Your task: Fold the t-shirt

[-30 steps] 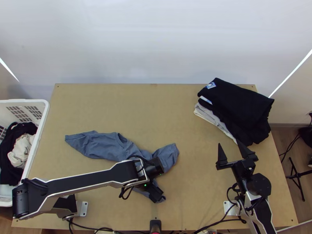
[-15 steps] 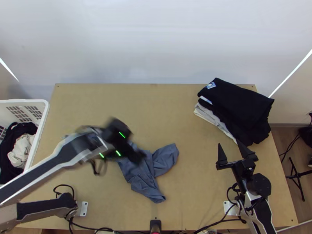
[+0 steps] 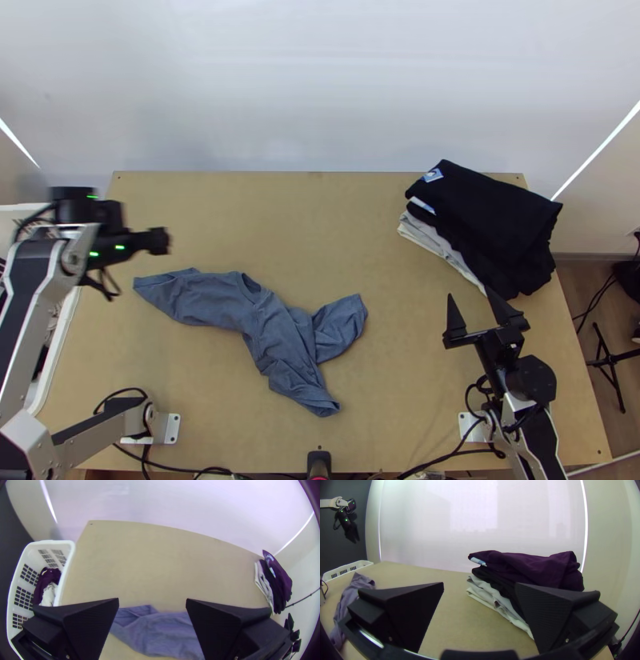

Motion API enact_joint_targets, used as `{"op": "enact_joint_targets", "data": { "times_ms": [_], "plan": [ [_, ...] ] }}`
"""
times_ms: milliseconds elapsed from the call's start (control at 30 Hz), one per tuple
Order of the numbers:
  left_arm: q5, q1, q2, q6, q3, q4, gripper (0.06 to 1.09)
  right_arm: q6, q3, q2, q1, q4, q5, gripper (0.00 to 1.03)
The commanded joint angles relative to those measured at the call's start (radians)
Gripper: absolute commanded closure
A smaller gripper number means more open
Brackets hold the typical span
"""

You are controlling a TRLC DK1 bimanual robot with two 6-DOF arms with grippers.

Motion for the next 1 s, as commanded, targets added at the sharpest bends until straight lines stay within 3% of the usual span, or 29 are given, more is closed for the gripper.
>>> {"op": "enact_joint_targets", "data": {
  "times_ms": [0, 500, 600, 800, 900, 967],
  "plan": [
    [-0.014, 0.294, -0.013, 0.099, -0.022, 0.030, 0.11, 0.002, 0.000, 0.000, 0.000, 0.000, 0.000, 0.04],
    [-0.063, 0.339, -0.043, -0.016, 0.026, -0.072, 0.11, 0.011, 0.000, 0.000, 0.003, 0.000, -0.001, 0.04],
    [-0.063, 0.339, -0.060, -0.030, 0.012, -0.079, 0.11, 0.047, 0.000, 0.000, 0.034, 0.000, -0.003, 0.04],
    [-0.065, 0.342, -0.069, -0.033, -0.022, -0.079, 0.11, -0.001, 0.043, 0.006, 0.111, -0.023, -0.018, 0.04],
    [-0.063, 0.342, -0.069, -0.033, -0.033, -0.069, 0.11, -0.015, 0.135, 0.127, 0.190, -0.014, -0.021, 0.04],
    [-0.063, 0.331, -0.068, -0.038, -0.037, -0.062, 0.11, -0.021, 0.247, 0.332, 0.250, -0.006, -0.020, 0.04]
  ]
}}
